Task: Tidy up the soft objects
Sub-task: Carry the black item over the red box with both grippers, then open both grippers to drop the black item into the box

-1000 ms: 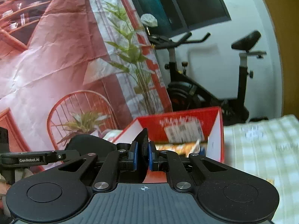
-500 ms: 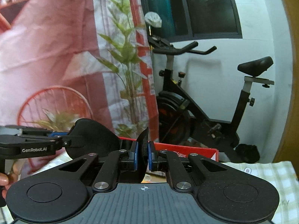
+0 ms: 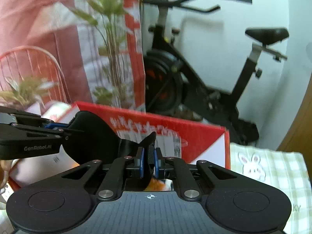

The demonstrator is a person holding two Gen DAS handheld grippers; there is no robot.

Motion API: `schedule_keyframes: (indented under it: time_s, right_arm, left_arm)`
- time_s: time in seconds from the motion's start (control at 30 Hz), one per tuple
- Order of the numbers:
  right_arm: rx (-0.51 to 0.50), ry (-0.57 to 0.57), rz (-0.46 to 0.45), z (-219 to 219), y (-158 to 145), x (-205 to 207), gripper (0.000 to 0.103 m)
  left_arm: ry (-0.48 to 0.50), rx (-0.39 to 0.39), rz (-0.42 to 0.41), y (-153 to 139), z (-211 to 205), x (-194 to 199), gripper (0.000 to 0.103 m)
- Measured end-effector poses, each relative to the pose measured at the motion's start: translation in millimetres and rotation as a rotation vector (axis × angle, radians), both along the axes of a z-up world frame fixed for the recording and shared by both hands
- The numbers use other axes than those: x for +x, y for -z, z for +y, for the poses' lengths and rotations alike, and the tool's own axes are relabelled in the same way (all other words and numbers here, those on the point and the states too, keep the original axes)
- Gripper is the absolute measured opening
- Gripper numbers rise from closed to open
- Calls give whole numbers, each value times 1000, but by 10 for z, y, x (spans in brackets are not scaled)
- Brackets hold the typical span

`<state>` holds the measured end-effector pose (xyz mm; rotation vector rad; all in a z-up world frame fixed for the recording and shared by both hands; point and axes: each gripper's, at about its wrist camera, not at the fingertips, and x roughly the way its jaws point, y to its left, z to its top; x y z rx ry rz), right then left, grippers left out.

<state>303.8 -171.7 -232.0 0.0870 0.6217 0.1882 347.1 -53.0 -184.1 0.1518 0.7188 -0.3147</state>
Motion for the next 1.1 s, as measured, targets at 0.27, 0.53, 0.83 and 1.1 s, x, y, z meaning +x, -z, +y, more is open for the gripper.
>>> schedule_keyframes:
  time_s: [0.27, 0.53, 0.83, 1.1]
  right_arm:
    - [15, 25, 90, -8, 191, 109, 13]
    - [6, 63, 75, -77, 78, 35, 46]
    - [120, 12, -54, -159, -148, -548, 62]
    - [143, -2, -191, -164, -236, -1122, 103]
  left_arm:
    - [56, 65, 39, 100, -89, 69, 18]
    - [36, 5, -3, -68, -6, -6, 67]
    - [-18, -138, -74, -319, 313, -514, 100]
    - [-49, -181, -55, -278, 514, -1045, 103]
